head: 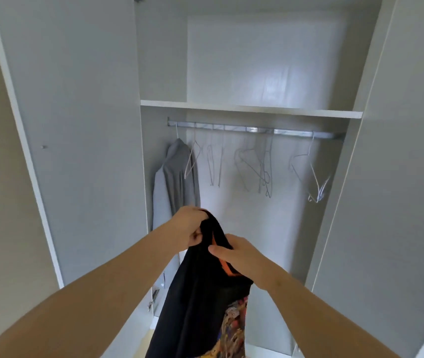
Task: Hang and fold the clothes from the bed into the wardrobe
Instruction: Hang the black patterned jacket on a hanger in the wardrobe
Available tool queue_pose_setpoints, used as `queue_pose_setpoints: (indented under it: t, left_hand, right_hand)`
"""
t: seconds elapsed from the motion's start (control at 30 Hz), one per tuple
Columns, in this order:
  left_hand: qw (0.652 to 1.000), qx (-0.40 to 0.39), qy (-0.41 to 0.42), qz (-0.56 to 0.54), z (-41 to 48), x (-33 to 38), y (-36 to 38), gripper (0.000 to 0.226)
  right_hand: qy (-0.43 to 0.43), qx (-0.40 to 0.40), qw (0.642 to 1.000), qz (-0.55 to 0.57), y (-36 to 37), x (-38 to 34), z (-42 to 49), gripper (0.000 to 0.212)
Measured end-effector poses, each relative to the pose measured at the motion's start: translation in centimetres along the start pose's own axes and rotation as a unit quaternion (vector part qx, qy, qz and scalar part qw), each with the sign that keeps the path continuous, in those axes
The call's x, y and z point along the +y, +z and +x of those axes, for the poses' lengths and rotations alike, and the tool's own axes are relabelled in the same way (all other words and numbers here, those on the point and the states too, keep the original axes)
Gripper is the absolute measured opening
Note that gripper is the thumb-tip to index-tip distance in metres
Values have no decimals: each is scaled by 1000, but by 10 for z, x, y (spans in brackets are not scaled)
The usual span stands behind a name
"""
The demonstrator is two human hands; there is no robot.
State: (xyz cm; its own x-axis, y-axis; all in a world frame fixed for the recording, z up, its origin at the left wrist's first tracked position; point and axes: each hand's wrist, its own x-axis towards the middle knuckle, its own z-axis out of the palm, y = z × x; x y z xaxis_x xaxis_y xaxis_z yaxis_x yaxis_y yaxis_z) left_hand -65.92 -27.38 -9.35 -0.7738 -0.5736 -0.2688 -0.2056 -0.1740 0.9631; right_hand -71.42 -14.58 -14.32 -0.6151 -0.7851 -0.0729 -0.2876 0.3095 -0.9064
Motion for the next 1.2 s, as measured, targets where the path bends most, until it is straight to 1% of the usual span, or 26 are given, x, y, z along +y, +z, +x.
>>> queue_pose_setpoints:
  t: [0.07,0.1,0.13,0.17,0.23,0.3,0.37,0.4,0.47,0.5,0.53,0.6,0.63,0.67,0.7,0.73,0.83,0.87,0.93,1.0,1.07,1.13,1.2]
  left_hand:
    - [999,8,23,24,8,0,-4,22]
    - [998,12,38,42,14,1,-7,22]
    - [997,16,53,62,19,2,-8,23]
    - [994,21,67,79,25,3,-9,23]
    - [991,29,83,97,37,3,-12,25]
    - [988,47,101,108,52,1,-14,27]
    - [983,74,129,111,69,-1,-18,27]
    - [979,89,143,112,77,-2,-22,27]
    - [976,116,156,102,94,-4,-31,29]
    - [978,127,151,72,103,-4,-35,30]
    - [982,136,132,20,113,-2,-40,31]
    - [981,135,58,-130,136,5,-54,30]
    - [973,117,17,-198,148,8,-64,29]
    - [967,91,-16,-239,159,11,-74,27]
    - [967,63,-36,-245,170,12,-83,27]
    - [973,35,-45,-225,182,14,-93,27]
    - [991,-19,-55,-118,215,25,-116,23]
    - [993,-21,-64,-99,226,28,-123,18]
    - [992,-9,-79,-95,249,34,-137,4]
    - [993,14,-68,-100,275,41,-148,13]
    - [995,30,-30,-89,296,49,-153,14]
    - [995,38,15,-88,312,58,-153,11]
    - [994,38,48,-89,328,68,-154,11]
  right_hand:
    - [21,24,999,11,-7,8,11,25]
    - [28,35,999,-22,-10,11,17,26]
    - [32,37,995,-92,-13,17,24,25]
    - [29,29,982,-185,-15,22,31,22]
    - [33,13,935,-354,-15,31,42,11]
    - [44,27,900,-432,-17,43,52,13]
    - [46,39,885,-462,-23,52,66,15]
    - [52,40,890,-452,-26,56,72,18]
    - [58,51,924,-374,-29,61,89,19]
    - [52,66,939,-333,-28,60,96,17]
    - [41,86,947,-306,-28,58,103,16]
    - [13,132,954,-268,-25,51,127,18]
    - [4,154,958,-241,-25,46,140,18]
    - [0,175,961,-213,-26,41,154,18]
    - [-2,194,962,-190,-29,35,169,19]
    - [-3,211,961,-177,-32,30,184,21]
    - [5,226,957,-183,-38,11,229,26]
    - [10,218,957,-189,-37,5,244,26]
    - [22,171,968,-183,-30,-6,273,24]
    - [38,107,980,-166,-19,-15,299,21]
    - [53,64,985,-152,-7,-21,322,24]
    - [69,46,986,-146,0,-25,338,27]
    - [62,72,985,-144,1,-30,357,28]
